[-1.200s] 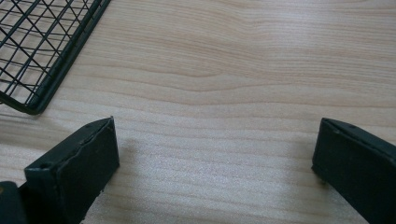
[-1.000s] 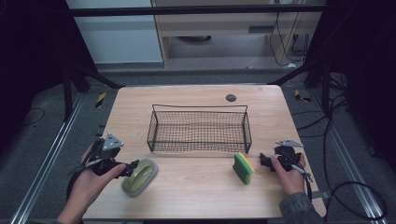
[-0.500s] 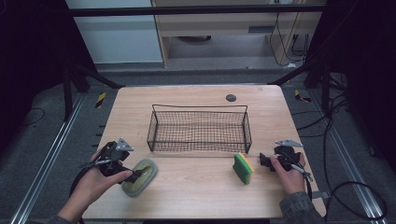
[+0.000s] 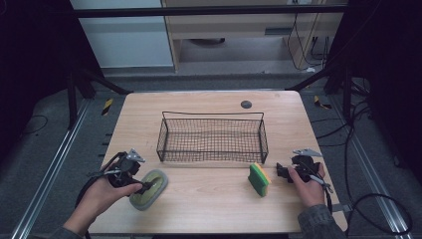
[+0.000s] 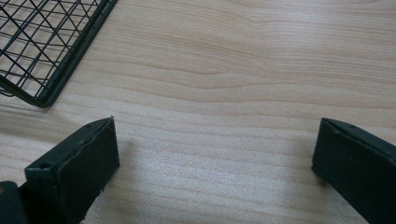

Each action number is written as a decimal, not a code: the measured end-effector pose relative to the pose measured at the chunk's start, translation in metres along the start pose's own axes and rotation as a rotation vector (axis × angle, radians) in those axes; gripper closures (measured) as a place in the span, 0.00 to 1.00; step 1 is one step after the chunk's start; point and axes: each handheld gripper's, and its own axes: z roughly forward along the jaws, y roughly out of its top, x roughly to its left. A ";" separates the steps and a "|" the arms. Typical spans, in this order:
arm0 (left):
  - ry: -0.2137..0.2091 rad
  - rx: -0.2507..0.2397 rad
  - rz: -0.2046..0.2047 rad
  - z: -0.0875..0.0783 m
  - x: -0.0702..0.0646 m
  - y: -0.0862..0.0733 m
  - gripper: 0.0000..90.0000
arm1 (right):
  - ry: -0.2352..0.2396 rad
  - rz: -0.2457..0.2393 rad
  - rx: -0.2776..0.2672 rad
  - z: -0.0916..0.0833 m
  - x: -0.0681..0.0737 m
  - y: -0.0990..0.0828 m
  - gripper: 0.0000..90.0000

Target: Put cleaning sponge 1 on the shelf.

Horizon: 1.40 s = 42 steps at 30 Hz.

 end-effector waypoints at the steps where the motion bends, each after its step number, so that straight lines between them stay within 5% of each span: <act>1: -0.003 0.000 -0.002 0.000 0.000 0.000 0.31 | 0.000 0.000 0.000 0.000 0.000 0.000 0.01; 11: -0.015 0.057 0.022 0.008 -0.004 0.007 0.43 | 0.008 0.001 0.001 0.001 0.001 0.001 0.01; 28: -0.027 0.133 -0.008 0.030 0.000 0.003 0.60 | 0.013 -0.005 0.001 0.001 0.003 0.001 0.01; 42: -0.033 0.125 -0.020 0.037 0.002 0.002 0.68 | 0.013 -0.005 0.001 0.001 0.003 0.001 0.01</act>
